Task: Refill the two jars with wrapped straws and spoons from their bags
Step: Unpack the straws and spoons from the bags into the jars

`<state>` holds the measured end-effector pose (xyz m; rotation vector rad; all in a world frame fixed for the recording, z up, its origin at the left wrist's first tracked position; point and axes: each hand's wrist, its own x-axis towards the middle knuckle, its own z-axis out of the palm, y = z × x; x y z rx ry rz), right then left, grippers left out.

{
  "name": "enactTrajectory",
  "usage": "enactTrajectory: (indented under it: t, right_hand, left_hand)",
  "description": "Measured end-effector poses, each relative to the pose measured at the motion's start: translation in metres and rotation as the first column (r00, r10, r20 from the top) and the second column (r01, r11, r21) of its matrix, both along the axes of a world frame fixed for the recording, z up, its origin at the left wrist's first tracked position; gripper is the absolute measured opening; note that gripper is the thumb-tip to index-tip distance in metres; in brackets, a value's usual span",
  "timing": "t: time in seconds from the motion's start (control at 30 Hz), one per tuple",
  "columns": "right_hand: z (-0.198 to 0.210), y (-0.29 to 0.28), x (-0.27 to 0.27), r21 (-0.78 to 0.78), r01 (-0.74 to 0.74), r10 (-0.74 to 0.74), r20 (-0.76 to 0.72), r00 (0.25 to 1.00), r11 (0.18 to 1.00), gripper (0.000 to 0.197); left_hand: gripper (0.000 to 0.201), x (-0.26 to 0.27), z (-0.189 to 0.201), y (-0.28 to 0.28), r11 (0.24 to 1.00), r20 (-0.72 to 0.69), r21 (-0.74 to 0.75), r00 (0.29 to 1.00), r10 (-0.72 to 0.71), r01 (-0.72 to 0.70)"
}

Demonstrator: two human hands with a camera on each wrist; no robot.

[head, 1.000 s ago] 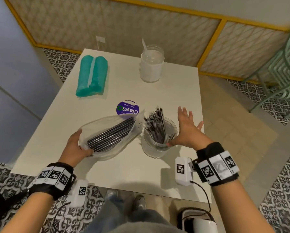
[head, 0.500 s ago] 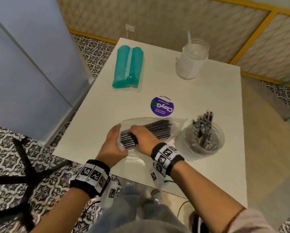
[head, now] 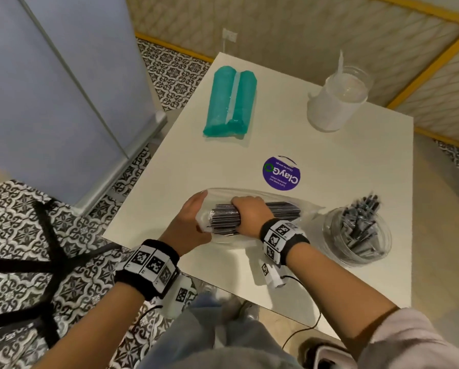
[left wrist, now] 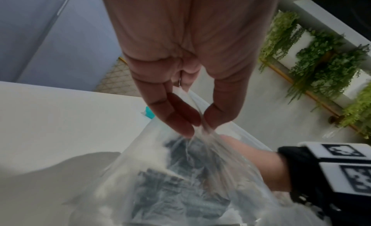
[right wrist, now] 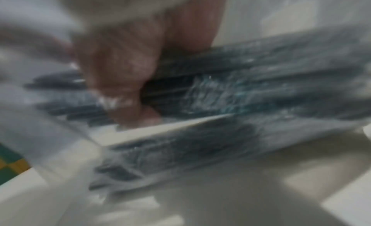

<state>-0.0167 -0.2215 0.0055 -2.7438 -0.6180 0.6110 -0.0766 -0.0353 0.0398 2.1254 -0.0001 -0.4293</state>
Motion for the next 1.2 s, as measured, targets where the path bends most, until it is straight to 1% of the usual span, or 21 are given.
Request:
enactTrajectory:
  t: [0.13, 0.27, 0.3, 0.37, 0.4, 0.43, 0.5, 0.53, 0.6, 0.63, 0.67, 0.73, 0.77, 0.8, 0.83, 0.87, 0.93, 1.0, 1.1, 1.17, 1.2]
  right_hand:
    - [0.034, -0.012, -0.002, 0.227, 0.106, -0.111, 0.010, 0.994, 0.968, 0.035]
    - [0.063, -0.008, -0.007, 0.362, 0.177, -0.202, 0.031, 0.979, 0.915, 0.039]
    - [0.071, -0.006, -0.008, 0.397, 0.209, -0.236, 0.021, 0.971, 0.894, 0.041]
    - [0.088, -0.001, -0.009, 0.499, 0.295, -0.327, -0.024, 0.945, 0.815, 0.041]
    - [0.099, 0.002, -0.009, 0.563, 0.344, -0.379, -0.058, 0.924, 0.752, 0.040]
    - [0.111, 0.002, -0.009, 0.633, 0.396, -0.436, -0.101, 0.894, 0.665, 0.040]
    - [0.132, 0.000, -0.009, 0.762, 0.459, -0.528, -0.183, 0.829, 0.457, 0.040]
    - [0.140, -0.004, -0.011, 0.802, 0.470, -0.569, -0.205, 0.797, 0.369, 0.038]
    - [0.150, -0.013, -0.012, 0.849, 0.481, -0.639, -0.246, 0.728, 0.221, 0.028]
    - [0.153, -0.020, -0.014, 0.862, 0.485, -0.658, -0.281, 0.699, 0.147, 0.028]
    - [0.155, -0.028, -0.021, 0.870, 0.487, -0.663, -0.320, 0.677, 0.077, 0.035]
    - [0.159, -0.047, -0.035, 0.869, 0.493, -0.655, -0.391, 0.646, -0.033, 0.047]
    - [0.162, -0.065, -0.049, 0.869, 0.489, -0.657, -0.414, 0.630, -0.079, 0.046]
    - [0.165, -0.069, -0.055, 0.864, 0.491, -0.646, -0.440, 0.623, -0.115, 0.042]
    - [0.168, -0.077, -0.064, 0.855, 0.497, -0.635, -0.467, 0.615, -0.148, 0.038]
    - [0.171, -0.093, -0.076, 0.851, 0.495, -0.632, -0.483, 0.606, -0.175, 0.032]
    - [0.178, -0.127, -0.097, 0.846, 0.486, -0.615, -0.505, 0.605, -0.216, 0.017]
    - [0.183, -0.162, -0.113, 0.846, 0.475, -0.630, -0.509, 0.586, -0.242, 0.016]
    - [0.189, -0.208, -0.125, 0.876, 0.432, -0.716, -0.441, 0.541, -0.213, 0.015]
    - [0.192, -0.233, -0.126, 0.889, 0.410, -0.762, -0.407, 0.503, -0.204, 0.017]
    - [0.192, -0.243, -0.125, 0.890, 0.402, -0.770, -0.406, 0.493, -0.213, 0.021]
  left_hand:
    - [0.093, 0.007, -0.001, 0.005, 0.996, -0.057, -0.073, 0.998, 0.040, -0.044]
    - [0.096, 0.009, -0.003, 0.003, 0.986, -0.077, -0.140, 0.994, 0.079, -0.090]
    - [0.095, 0.010, -0.005, 0.003, 0.985, -0.058, -0.151, 0.996, 0.071, -0.080]
    - [0.093, 0.012, -0.009, 0.003, 0.989, -0.013, -0.131, 0.997, 0.071, -0.072]
    - [0.092, 0.013, -0.011, 0.004, 0.990, 0.005, -0.113, 0.996, 0.091, -0.090]
    - [0.092, 0.014, -0.010, 0.005, 0.990, 0.023, -0.090, 0.993, 0.114, -0.112]
    - [0.090, 0.016, -0.005, 0.004, 0.988, 0.066, -0.049, 0.987, 0.149, -0.146]
    - [0.090, 0.012, -0.003, 0.003, 0.987, 0.077, -0.038, 0.985, 0.157, -0.155]
    - [0.084, 0.005, -0.002, 0.005, 0.995, 0.114, -0.007, 0.988, 0.102, -0.102]
    - [0.078, -0.001, -0.001, 0.004, 0.999, 0.123, 0.014, 0.991, 0.048, -0.051]
    - [0.069, -0.010, -0.001, 0.004, 0.999, 0.110, 0.039, 0.994, -0.005, 0.001]
    - [0.048, -0.027, -0.001, 0.000, 0.991, 0.050, 0.119, 0.997, -0.067, 0.060]
    - [0.036, -0.037, 0.000, -0.010, 0.983, 0.020, 0.175, 0.998, -0.066, 0.061]
    - [0.025, -0.043, 0.002, -0.004, 0.972, 0.020, 0.233, 0.999, -0.038, 0.032]
    - [0.017, -0.049, 0.005, -0.003, 0.960, 0.049, 0.279, 0.999, -0.016, 0.001]
    - [0.013, -0.057, 0.008, -0.010, 0.953, 0.099, 0.301, 0.995, -0.013, -0.017]
    - [0.013, -0.067, 0.019, -0.031, 0.958, 0.183, 0.287, 0.982, -0.039, -0.015]
    - [0.019, -0.069, 0.027, -0.059, 0.974, 0.224, 0.225, 0.971, -0.078, 0.026]
    - [0.040, -0.063, 0.028, -0.121, 0.981, 0.247, 0.118, 0.953, -0.177, 0.151]
    - [0.059, -0.057, 0.025, -0.168, 0.977, 0.167, 0.031, 0.963, -0.213, 0.211]
    - [0.077, -0.053, 0.021, -0.190, 0.977, 0.107, -0.030, 0.972, -0.209, 0.213]
